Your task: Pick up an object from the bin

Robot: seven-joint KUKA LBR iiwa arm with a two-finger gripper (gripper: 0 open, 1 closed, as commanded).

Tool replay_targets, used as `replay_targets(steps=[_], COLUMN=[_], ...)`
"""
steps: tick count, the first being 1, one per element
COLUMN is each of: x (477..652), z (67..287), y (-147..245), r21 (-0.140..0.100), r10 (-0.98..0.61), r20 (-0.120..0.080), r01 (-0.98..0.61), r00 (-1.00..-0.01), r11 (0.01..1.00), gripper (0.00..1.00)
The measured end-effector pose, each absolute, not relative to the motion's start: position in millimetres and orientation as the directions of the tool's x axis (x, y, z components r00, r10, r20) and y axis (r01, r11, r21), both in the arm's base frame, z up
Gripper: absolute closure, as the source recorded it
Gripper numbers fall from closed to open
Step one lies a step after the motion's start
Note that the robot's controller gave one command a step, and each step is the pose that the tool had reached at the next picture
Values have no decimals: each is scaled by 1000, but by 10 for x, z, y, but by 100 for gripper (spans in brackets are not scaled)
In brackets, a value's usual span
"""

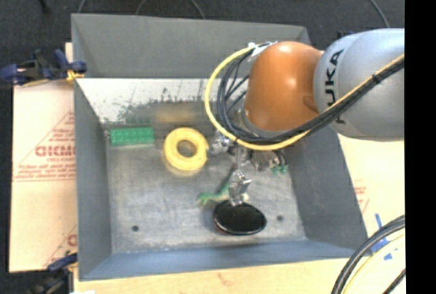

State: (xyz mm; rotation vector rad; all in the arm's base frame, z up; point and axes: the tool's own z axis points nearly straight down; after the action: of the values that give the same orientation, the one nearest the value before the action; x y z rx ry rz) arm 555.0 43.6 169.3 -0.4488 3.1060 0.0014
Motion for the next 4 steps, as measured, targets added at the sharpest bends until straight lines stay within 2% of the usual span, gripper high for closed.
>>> replay_targets(steps=[1, 2, 3, 4], x=[5373, 5367, 5377, 5377], z=[1297, 918, 940, 940], y=[281, 48, 17, 16], r21=[-1, 13, 1, 1], r10=[-301, -387, -414, -413], r20=[-13, 21, 9, 9], r01=[-301, -387, -414, -413], r00=[-953, -922, -910, -910], r11=[954, 922, 910, 911], gripper=[0, 0, 100, 100])
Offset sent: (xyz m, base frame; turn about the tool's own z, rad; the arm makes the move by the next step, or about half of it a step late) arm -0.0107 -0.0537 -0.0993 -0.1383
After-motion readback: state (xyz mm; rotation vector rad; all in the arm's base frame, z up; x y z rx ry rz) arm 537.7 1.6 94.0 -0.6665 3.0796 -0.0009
